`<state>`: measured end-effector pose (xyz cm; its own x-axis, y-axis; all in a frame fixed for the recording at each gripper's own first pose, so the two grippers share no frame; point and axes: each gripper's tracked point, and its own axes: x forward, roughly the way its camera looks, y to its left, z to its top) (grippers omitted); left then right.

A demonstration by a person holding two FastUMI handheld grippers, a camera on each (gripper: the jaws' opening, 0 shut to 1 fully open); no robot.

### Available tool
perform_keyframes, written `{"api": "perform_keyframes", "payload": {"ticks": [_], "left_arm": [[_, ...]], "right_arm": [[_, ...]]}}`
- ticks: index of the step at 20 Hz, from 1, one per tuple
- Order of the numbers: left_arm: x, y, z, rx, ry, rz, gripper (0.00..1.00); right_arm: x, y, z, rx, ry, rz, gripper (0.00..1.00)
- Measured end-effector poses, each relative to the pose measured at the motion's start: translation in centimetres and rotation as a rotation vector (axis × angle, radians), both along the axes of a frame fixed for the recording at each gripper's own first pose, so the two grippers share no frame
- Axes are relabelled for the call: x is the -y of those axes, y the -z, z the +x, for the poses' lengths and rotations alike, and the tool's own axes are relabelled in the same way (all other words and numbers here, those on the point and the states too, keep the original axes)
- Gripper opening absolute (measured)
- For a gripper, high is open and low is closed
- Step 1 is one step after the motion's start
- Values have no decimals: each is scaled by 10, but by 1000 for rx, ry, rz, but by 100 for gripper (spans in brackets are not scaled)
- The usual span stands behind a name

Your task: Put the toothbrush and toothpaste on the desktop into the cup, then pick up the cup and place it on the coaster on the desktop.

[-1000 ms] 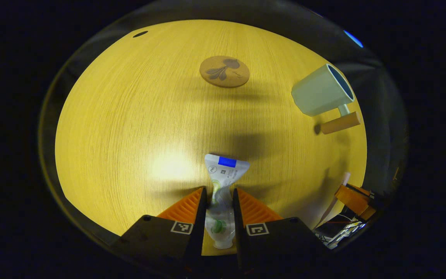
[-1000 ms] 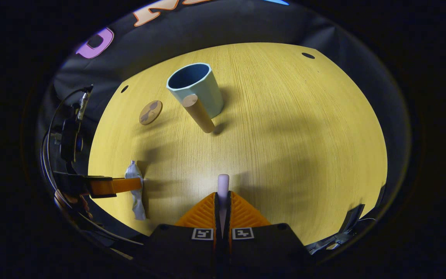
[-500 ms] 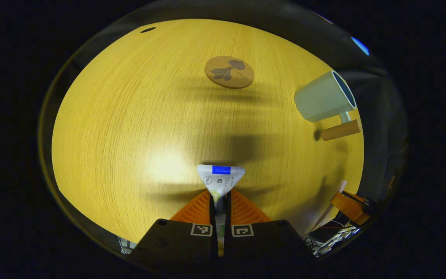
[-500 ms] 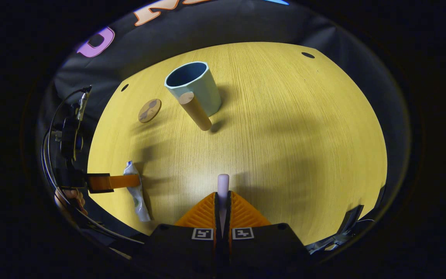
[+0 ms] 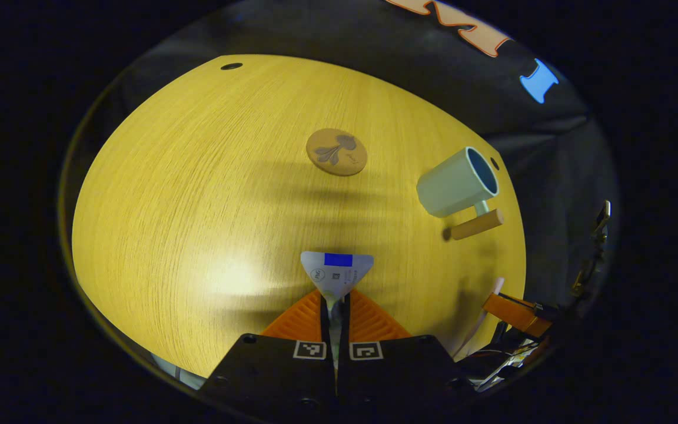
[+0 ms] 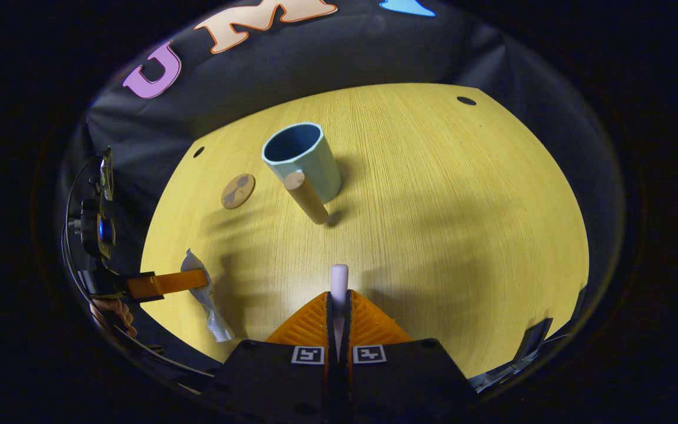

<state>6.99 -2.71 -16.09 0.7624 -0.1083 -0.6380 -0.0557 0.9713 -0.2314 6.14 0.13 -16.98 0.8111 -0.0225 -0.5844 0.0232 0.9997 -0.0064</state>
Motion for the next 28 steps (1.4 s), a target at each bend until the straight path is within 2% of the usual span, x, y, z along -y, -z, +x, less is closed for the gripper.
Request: {"api": "perform_keyframes", "payload": {"ticks": [5, 9, 16, 23, 28], "left_arm": [[11, -31, 6, 139, 52, 33, 0], [26, -54, 16, 240, 96, 19, 0], [43, -120, 43, 493, 166, 77, 0], [56, -165, 67, 652, 184, 62, 0], [70, -200, 87, 808, 199, 41, 0]], "right_arm": [[-16, -49, 6, 202, -43, 56, 4], [-36, -95, 10, 347, -138, 112, 3], [-72, -179, 37, 604, -291, 195, 3], [-76, -249, 74, 834, -325, 188, 3], [-71, -251, 117, 896, -313, 162, 3]]}}
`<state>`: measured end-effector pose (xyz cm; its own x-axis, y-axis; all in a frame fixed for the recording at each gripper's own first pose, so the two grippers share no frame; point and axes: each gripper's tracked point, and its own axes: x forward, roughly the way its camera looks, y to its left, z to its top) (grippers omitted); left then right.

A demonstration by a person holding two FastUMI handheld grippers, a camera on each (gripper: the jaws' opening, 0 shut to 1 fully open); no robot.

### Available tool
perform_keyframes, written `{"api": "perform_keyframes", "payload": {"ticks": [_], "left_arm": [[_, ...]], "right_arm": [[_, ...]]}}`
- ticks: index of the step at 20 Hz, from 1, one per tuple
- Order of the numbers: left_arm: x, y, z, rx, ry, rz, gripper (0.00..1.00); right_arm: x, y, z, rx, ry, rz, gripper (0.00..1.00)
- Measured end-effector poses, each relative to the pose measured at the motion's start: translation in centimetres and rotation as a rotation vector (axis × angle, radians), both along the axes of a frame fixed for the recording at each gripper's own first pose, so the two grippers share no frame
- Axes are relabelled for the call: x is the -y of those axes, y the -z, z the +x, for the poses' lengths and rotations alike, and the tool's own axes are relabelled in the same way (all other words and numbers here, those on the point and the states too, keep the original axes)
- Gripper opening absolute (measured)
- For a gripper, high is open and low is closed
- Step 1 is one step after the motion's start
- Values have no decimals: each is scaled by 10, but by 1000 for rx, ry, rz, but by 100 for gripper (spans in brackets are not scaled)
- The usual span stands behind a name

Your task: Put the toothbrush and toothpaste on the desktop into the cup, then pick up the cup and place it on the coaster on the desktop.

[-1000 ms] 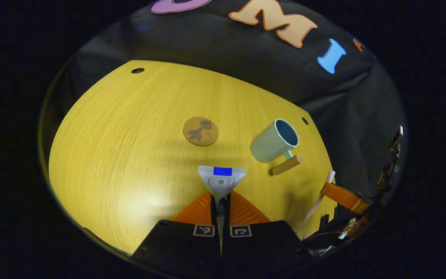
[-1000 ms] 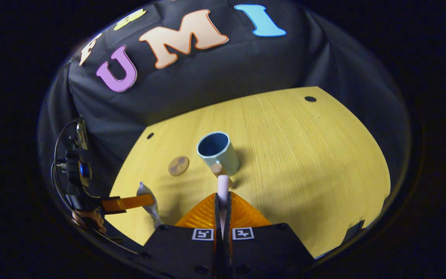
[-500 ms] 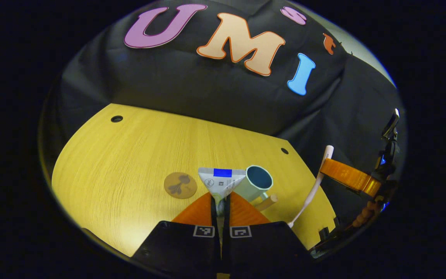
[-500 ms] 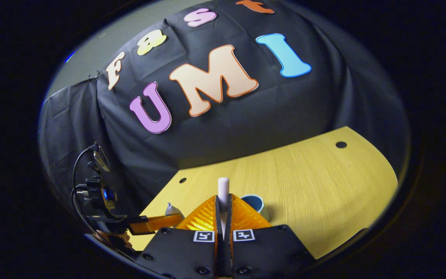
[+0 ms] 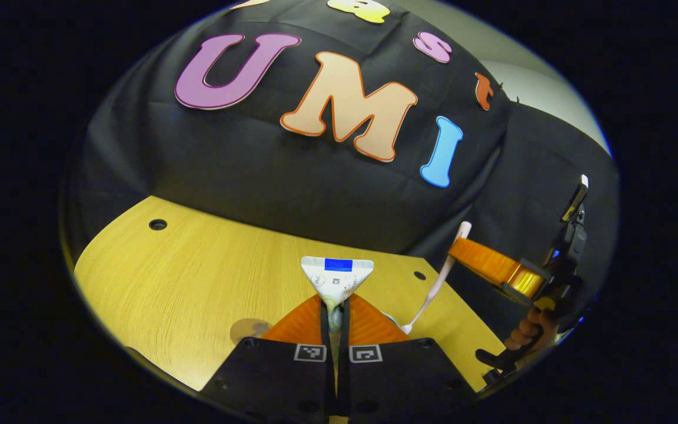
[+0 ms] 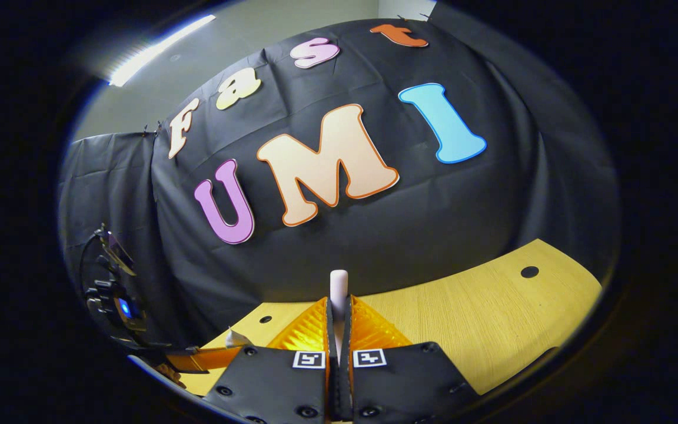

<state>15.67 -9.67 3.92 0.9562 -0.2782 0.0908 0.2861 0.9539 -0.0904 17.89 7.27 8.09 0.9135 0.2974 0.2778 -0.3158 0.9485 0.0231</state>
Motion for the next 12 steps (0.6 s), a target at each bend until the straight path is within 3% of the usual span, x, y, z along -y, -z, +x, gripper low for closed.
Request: {"api": "perform_keyframes", "payload": {"ticks": [3, 9, 12], "left_arm": [[10, -13, 10, 64, 28, -14, 0], [26, -24, 23, 125, 54, -23, 0], [39, -22, 29, 132, 78, -18, 0]], "right_arm": [[-2, 18, 22, 9, 15, -64, 3], [1, 56, 47, -61, 26, -82, 4], [10, 53, 40, -71, 28, -54, 12]]}}
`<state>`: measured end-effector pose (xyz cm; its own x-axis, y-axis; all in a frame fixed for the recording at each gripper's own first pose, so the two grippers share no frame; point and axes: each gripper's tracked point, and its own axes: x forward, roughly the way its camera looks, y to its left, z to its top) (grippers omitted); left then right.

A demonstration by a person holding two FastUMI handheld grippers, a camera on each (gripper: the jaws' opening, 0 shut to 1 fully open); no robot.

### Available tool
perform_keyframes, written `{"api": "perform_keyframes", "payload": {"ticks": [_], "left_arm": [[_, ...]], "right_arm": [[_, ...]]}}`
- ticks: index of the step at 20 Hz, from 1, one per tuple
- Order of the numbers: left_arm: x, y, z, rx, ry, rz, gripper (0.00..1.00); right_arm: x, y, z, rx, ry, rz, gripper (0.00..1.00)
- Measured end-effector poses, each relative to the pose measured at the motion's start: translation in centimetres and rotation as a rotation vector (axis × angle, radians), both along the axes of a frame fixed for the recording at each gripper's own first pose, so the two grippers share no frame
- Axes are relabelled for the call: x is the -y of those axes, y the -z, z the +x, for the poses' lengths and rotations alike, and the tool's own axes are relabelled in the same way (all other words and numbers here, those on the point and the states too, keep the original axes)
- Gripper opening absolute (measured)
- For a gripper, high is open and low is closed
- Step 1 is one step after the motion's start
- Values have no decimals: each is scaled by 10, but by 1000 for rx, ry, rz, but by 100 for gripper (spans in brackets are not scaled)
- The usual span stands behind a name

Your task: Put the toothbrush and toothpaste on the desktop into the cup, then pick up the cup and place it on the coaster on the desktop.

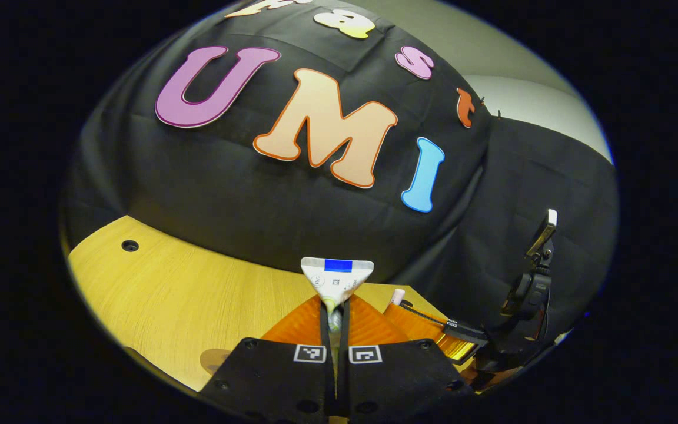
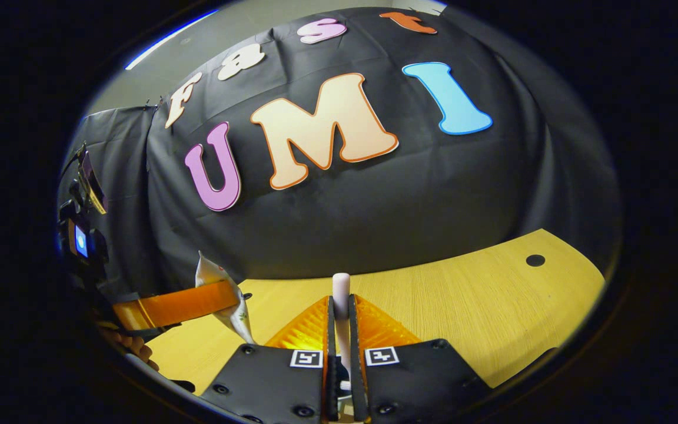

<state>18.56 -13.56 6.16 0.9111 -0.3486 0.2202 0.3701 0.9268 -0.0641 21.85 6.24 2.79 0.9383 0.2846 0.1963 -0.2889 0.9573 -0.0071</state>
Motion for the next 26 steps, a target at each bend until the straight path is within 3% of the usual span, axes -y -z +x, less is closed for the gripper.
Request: {"api": "perform_keyframes", "payload": {"ticks": [2, 3, 5, 14, 19, 23, 24, 25, 26], "left_arm": [[3, 7, 3, -4, 11, 4, 0], [5, 6, 2, 0, 14, 6, 0], [12, 4, 4, 12, 22, 16, 0], [38, 34, 30, 11, 79, 76, 0], [50, 57, 37, 1, 109, 164, 2], [51, 56, 27, 7, 127, 170, 21], [51, 55, 25, 12, 130, 168, 41], [49, 53, 22, 14, 125, 170, 44], [46, 51, 20, 19, 122, 172, 64]], "right_arm": [[11, -9, -4, 8, 5, 33, 23], [16, -12, -11, 10, -2, 50, 44], [39, -22, -20, 37, 49, 73, 99], [116, -13, -64, 35, 194, 124, 96], [132, 6, -72, 2, 227, 135, 96], [120, 13, -76, -15, 215, 110, 96], [117, 14, -76, -17, 211, 106, 96], [113, 15, -76, -20, 206, 105, 96], [109, 16, -77, -23, 199, 103, 97]]}}
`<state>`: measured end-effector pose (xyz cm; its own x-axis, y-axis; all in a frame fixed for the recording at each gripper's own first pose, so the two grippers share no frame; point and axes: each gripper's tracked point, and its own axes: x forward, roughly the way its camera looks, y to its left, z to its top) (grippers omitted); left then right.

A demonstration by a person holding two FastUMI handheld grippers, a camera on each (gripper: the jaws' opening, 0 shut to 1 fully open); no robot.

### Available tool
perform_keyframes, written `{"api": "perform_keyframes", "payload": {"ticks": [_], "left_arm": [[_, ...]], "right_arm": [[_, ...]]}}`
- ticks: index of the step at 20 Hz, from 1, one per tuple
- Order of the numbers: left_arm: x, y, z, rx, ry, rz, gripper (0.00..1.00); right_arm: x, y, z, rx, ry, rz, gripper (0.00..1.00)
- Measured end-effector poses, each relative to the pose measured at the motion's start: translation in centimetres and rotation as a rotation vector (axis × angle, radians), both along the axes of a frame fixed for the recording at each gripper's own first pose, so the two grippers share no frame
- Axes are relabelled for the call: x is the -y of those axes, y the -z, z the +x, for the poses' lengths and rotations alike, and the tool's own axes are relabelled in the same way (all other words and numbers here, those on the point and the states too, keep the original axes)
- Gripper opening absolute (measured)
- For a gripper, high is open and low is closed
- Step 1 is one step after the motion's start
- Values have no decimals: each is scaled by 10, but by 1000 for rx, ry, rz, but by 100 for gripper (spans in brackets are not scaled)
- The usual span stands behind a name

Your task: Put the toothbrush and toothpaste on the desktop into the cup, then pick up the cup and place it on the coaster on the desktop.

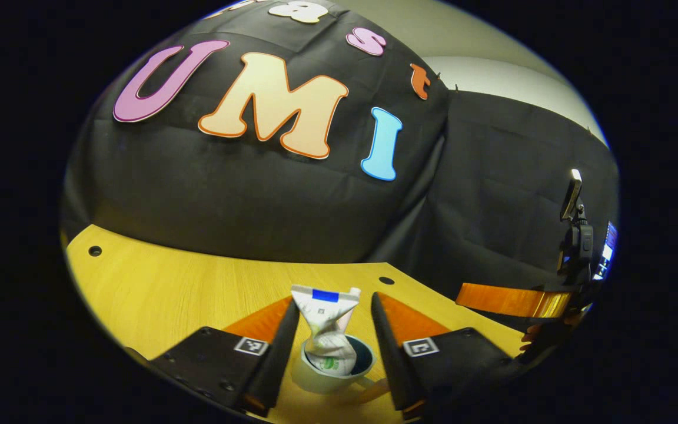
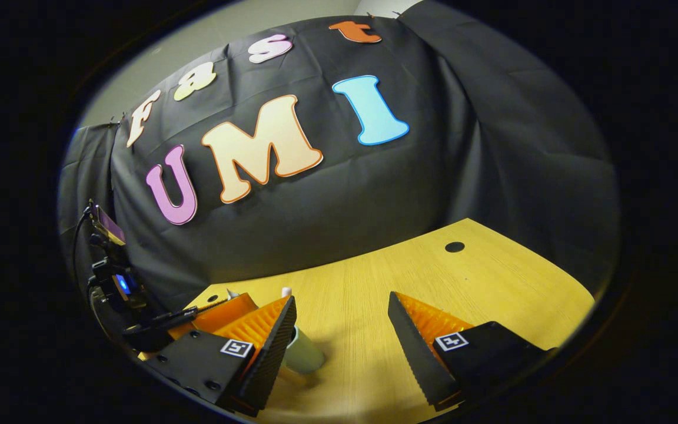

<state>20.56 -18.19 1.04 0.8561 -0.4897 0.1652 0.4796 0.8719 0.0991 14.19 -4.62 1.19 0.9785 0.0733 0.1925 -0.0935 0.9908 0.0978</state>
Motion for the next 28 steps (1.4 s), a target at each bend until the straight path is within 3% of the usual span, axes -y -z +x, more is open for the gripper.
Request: {"api": "perform_keyframes", "payload": {"ticks": [2, 5, 12, 17, 26, 27, 28], "left_arm": [[-5, -12, -9, 28, -3, -13, 85], [-17, -34, -24, 76, -23, -47, 94], [-70, -51, -53, 91, -150, -1, 94], [-117, -48, -74, 54, -259, -27, 94], [-223, -26, -110, -19, -504, -102, 94], [-234, -22, -115, -29, -530, -108, 94], [-244, -18, -119, -38, -555, -111, 94]], "right_arm": [[-7, 1, 0, -8, -7, -17, 96], [-21, -2, -4, -21, -28, -53, 96], [-69, 6, -8, -106, -130, -117, 96], [-98, 36, 0, -238, -187, -186, 96], [-101, 113, 28, -614, -126, -400, 95], [-104, 118, 32, -649, -119, -410, 88], [-104, 125, 37, -687, -111, -410, 95]]}}
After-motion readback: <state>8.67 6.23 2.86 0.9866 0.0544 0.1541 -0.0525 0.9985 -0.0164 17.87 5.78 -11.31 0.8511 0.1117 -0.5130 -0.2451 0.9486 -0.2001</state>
